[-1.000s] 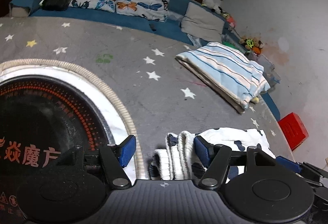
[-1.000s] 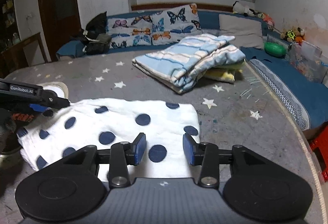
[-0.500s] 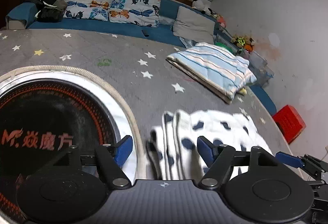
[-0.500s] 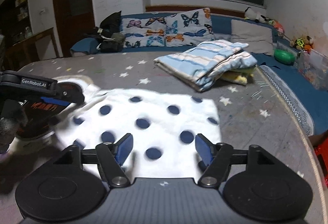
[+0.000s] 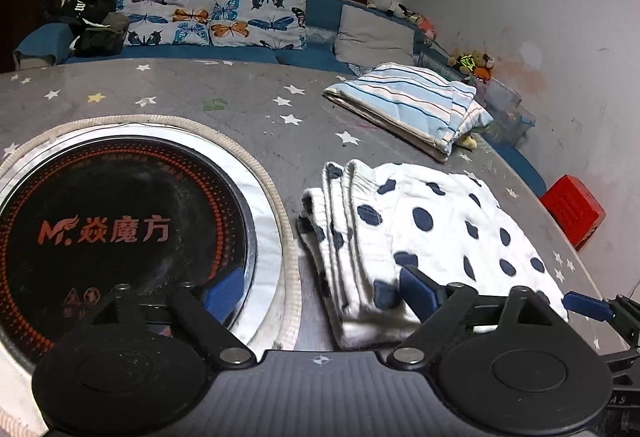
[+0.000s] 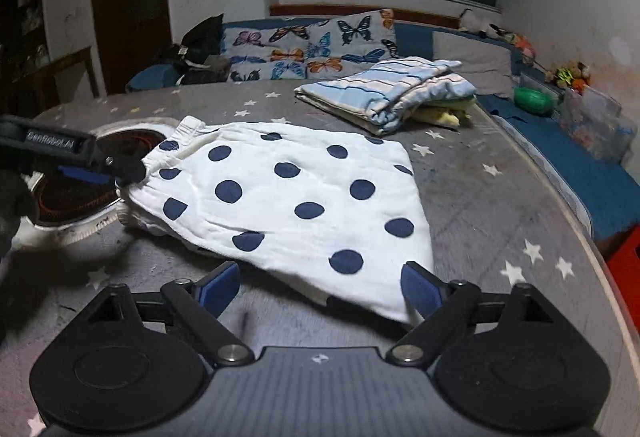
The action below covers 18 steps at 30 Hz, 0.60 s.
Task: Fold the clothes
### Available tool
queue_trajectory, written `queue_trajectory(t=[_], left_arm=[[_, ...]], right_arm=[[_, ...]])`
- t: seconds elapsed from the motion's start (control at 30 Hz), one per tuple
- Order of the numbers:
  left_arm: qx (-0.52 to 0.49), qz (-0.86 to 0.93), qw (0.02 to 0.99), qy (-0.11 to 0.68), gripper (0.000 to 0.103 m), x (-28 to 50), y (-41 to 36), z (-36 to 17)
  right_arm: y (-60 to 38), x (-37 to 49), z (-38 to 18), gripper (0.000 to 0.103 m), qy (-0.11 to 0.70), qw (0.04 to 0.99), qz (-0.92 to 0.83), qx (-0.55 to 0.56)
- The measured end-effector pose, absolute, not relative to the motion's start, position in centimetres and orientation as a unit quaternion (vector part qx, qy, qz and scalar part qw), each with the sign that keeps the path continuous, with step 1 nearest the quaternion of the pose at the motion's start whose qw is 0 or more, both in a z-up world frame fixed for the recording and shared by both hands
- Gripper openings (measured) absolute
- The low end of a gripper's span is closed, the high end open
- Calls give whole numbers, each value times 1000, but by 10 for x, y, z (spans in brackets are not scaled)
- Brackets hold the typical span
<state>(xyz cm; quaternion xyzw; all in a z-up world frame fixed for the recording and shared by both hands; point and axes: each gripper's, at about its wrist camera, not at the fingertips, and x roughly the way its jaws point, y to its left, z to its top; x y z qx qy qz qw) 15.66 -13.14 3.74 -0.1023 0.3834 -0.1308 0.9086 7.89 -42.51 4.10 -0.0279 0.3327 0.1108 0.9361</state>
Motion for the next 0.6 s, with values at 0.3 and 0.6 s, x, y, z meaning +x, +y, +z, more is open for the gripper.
queue_trajectory(t=[0.3,0.6], left_arm=[[-85,-146,915,366,102,128,-129,42],[-68,-152,921,353,103,102,-123,45]], right_arm=[[-416,64,46,103,324,942,91,-3],[-399,49,49,103,322,944,69,7]])
